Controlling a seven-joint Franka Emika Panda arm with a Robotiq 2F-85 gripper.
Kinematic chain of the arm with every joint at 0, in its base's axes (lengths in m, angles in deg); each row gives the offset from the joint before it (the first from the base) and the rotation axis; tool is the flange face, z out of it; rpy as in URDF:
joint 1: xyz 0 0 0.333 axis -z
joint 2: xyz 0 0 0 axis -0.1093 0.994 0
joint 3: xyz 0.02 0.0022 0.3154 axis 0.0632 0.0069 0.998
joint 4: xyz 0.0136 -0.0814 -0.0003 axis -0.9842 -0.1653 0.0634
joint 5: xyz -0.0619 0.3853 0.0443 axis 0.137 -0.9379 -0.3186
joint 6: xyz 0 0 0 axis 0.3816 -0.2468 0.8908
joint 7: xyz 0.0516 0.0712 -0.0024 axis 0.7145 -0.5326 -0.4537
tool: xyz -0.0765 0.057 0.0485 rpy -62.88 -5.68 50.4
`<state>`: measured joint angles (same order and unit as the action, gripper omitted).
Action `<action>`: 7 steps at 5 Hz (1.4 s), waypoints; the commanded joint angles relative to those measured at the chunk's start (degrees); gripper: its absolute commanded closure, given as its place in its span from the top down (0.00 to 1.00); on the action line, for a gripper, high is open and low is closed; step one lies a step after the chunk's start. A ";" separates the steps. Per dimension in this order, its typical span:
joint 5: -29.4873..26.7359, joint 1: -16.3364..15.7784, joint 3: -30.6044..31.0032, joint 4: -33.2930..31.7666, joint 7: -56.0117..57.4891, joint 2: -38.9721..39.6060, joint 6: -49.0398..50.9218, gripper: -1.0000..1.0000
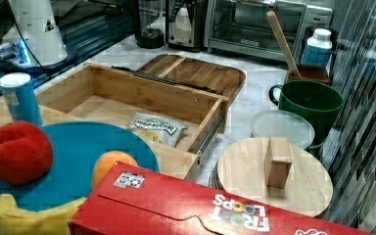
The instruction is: Place the butter on the board.
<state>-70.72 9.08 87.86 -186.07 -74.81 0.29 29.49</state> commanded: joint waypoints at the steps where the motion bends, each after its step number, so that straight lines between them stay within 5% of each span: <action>1: 6.86 -7.71 9.09 -10.33 -28.75 -7.40 -10.02 0.00; 4: 2.75 -3.65 14.31 -17.73 -41.69 -6.91 -19.87 0.00; 5: 0.89 -5.54 12.64 -18.91 -44.88 -5.94 -22.64 0.00; 7: 2.56 -4.04 15.09 -21.57 -49.21 -3.59 -29.36 0.00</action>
<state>-66.79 4.65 102.74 -209.46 -117.17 -2.03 3.56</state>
